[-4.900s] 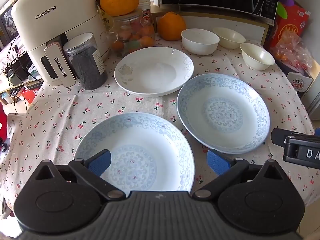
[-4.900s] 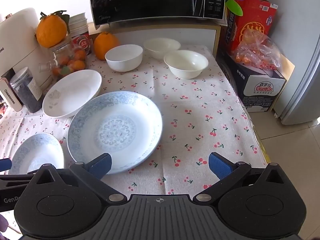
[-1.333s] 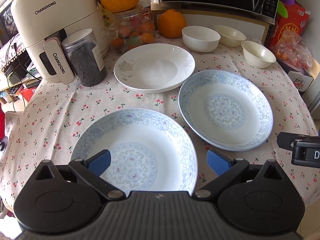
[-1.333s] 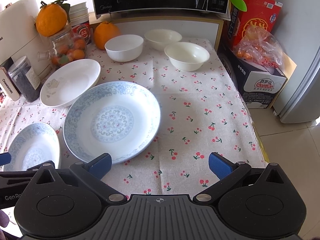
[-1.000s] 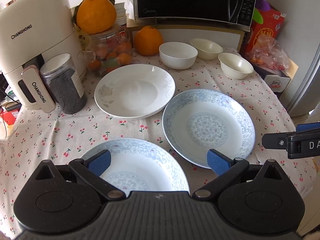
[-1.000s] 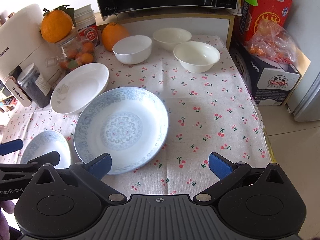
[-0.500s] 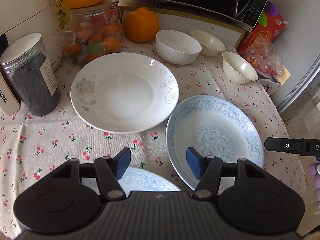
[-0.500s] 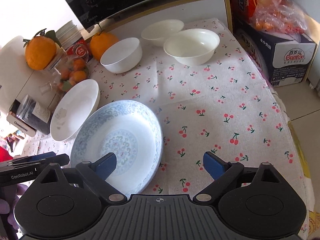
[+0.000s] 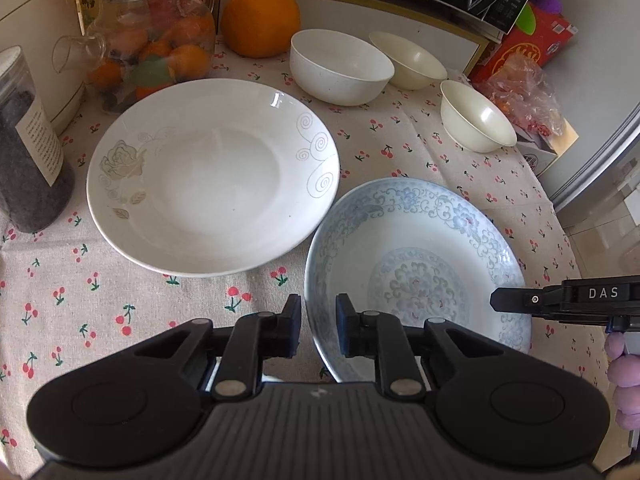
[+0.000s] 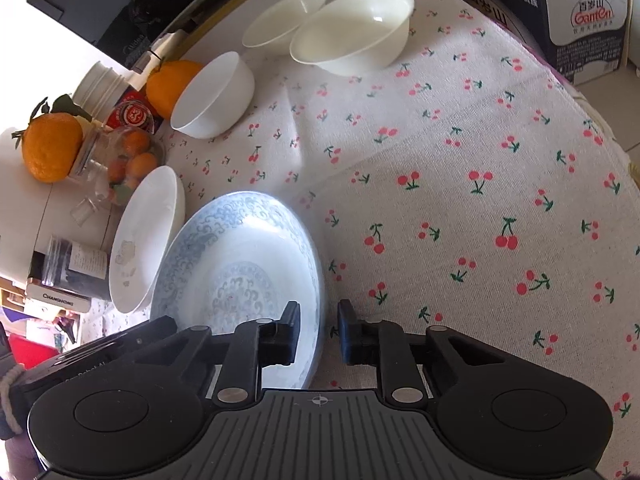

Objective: Organize plates and bowls

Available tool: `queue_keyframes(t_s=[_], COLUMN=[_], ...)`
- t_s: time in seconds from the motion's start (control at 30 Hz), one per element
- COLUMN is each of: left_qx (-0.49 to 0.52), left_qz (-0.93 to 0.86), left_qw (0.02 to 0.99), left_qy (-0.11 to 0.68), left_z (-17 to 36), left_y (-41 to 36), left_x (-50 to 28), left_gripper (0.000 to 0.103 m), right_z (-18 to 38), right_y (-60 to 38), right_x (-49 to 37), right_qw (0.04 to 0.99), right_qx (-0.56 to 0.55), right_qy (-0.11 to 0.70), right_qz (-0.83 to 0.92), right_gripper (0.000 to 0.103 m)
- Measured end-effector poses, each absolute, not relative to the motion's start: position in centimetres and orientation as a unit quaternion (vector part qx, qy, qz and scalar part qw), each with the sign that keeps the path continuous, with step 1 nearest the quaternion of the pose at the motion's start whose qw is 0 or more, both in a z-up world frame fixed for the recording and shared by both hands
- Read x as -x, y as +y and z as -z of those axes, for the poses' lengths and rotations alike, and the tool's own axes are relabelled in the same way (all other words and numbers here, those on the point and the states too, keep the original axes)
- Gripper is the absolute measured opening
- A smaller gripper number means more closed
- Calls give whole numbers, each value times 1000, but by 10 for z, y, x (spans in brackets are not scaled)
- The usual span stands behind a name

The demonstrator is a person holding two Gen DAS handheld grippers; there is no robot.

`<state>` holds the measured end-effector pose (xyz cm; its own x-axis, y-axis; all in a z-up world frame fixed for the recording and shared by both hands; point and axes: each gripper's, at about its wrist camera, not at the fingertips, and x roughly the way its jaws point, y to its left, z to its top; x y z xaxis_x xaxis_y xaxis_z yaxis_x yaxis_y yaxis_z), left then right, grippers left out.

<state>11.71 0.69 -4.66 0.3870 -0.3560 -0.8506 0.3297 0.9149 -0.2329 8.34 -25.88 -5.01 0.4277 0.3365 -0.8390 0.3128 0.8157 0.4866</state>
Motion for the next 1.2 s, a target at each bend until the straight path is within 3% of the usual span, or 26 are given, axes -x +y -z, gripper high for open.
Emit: queue_keyframes(t_s=[0.1, 0.53, 1.2], left_qx=[6, 18, -6], left_qz=[192, 198, 207], left_qw=[835, 838, 831], left_qy=[515, 509, 517], left_z=[47, 43, 47], left_y=[2, -10, -22], left_x=[-116, -111, -109], left_gripper=[12, 12, 13], right_z=[52, 41, 50], right_y=[-260, -274, -278], right_x=[-85, -103, -110], right_qw=[787, 806, 801], right_qx=[-315, -309, -314], right_qy=[530, 503, 507], right_qz=[-6, 33, 60], right_gripper=[8, 8, 15])
